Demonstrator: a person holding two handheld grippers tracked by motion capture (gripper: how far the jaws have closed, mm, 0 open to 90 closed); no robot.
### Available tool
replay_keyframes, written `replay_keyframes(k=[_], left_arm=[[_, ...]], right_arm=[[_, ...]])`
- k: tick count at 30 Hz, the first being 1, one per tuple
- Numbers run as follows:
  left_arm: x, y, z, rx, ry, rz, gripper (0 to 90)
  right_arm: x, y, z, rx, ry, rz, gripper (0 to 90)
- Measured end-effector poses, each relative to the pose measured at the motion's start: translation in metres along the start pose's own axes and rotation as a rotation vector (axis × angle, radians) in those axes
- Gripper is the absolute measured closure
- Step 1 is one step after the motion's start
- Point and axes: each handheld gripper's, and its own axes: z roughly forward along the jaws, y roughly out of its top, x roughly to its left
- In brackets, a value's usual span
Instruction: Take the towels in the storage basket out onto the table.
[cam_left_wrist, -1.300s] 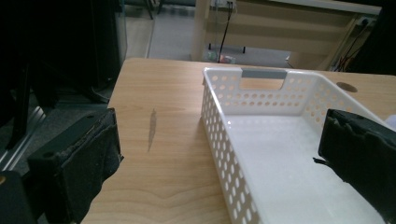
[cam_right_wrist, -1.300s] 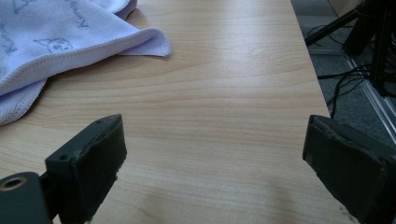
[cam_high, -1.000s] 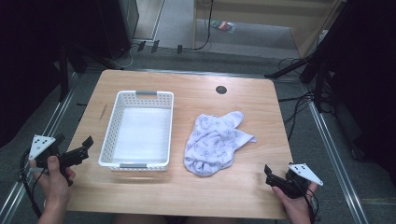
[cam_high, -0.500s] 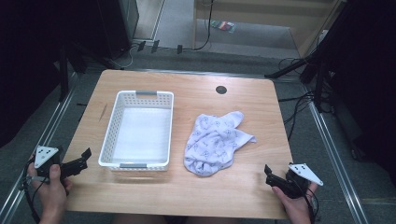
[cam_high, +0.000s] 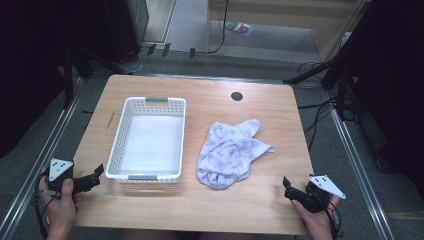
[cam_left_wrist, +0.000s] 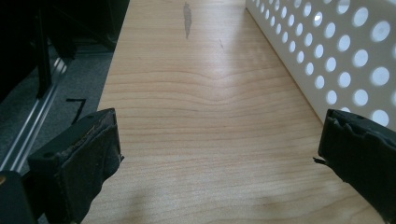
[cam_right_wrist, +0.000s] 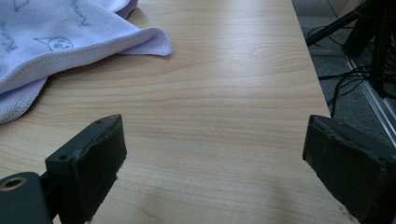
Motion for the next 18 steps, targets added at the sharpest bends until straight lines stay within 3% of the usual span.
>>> replay_keyframes(k=[3,11,18], left_arm=[[0.002,0.001,0.002,0.016,-0.002,-0.025,0.0],[0.007,0.004,0.011,0.123,0.02,-0.081,0.0],[0.009,0.004,0.009,0.105,0.026,-0.104,0.0]], right_arm=[[0.0,0.0,0.0,-0.002,0.001,-0.003,5.8],[0.0,0.0,0.0,-0.002,0.003,-0.002,5.8],[0.0,0.0,0.0,-0.002,0.004,-0.005,5.8]])
